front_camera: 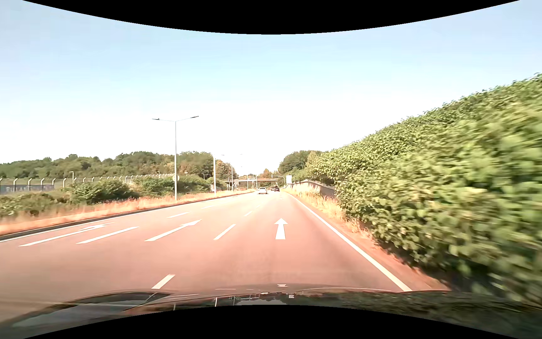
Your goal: Follow the waypoints while adhering to traffic rules and regulations
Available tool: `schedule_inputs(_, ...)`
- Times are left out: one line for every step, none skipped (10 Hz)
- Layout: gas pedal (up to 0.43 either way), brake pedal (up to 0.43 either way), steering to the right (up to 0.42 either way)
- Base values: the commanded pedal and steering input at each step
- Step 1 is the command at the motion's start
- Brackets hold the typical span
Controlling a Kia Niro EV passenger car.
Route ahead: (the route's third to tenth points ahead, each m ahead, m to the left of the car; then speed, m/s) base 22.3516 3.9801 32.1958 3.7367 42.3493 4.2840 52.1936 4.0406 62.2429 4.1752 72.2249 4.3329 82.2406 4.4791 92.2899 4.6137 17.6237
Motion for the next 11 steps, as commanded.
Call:
schedule_inputs(0.157,0.0,-0.001)
schedule_inputs(0.157,0.0,-0.001)
schedule_inputs(0.157,0.0,0.0)
schedule_inputs(0.157,0.0,0.0)
schedule_inputs(0.157,0.0,-0.001)
schedule_inputs(0.157,0.0,-0.001)
schedule_inputs(0.157,0.0,-0.001)
schedule_inputs(0.157,0.0,0.0)
schedule_inputs(0.157,0.0,-0.001)
schedule_inputs(0.157,0.0,0.0)
schedule_inputs(0.157,0.0,0.0)
